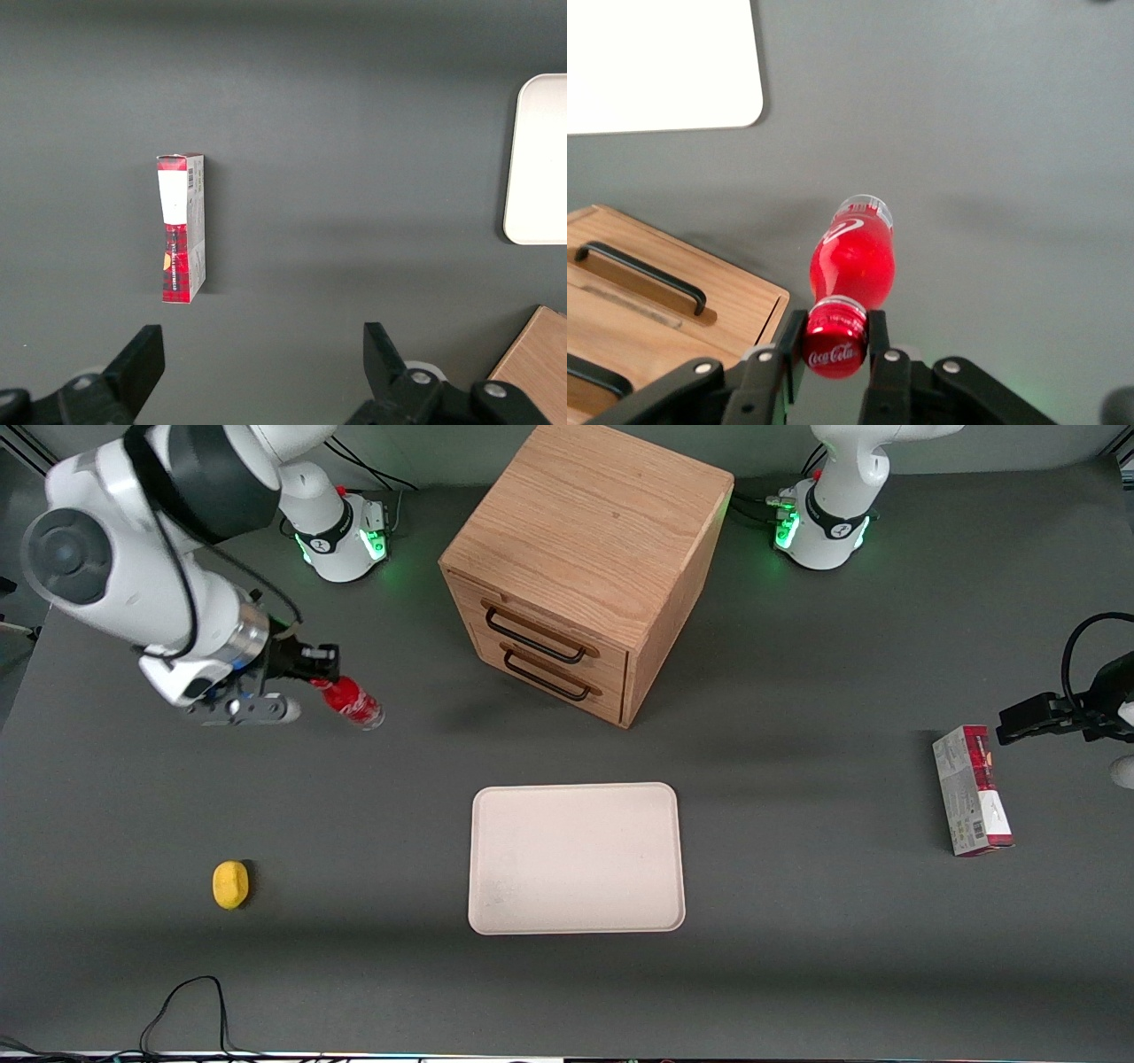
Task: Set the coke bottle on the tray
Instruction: 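Lift the bottle and carry it with the right gripper to the tray, then lower the bottle onto the white tray and open the right gripper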
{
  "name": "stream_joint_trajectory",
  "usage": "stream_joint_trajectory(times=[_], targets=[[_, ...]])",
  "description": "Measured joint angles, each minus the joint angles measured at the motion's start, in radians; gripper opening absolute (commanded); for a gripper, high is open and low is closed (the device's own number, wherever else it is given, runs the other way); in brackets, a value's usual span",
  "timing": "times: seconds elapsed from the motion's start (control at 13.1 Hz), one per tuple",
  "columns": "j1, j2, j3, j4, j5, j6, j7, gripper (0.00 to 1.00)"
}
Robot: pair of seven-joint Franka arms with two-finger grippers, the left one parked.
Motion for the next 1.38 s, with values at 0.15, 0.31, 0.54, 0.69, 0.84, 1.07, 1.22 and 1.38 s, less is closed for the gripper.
stream_joint_trajectory(times=[0.15, 0.31, 0.54, 0.69, 0.84, 1.07, 1.22, 1.38], targets=[[-0.029, 0.165, 0.000, 0.249, 0.000, -0.126, -0.007, 0.00], [-0.054, 0.298, 0.001, 0.436, 0.004, -0.180, -0.008, 0.00], [-0.092, 0.420, 0.007, 0.580, 0.039, -0.171, -0.013, 0.00], [-0.099, 0.493, 0.029, 0.625, 0.069, -0.086, -0.009, 0.00], [-0.100, 0.570, 0.080, 0.641, 0.073, 0.032, 0.032, 0.00], [-0.093, 0.690, 0.117, 0.695, 0.073, 0.143, 0.079, 0.00], [-0.081, 0.743, 0.119, 0.724, 0.073, 0.195, 0.097, 0.00], [-0.063, 0.772, 0.119, 0.739, 0.073, 0.233, 0.117, 0.00]])
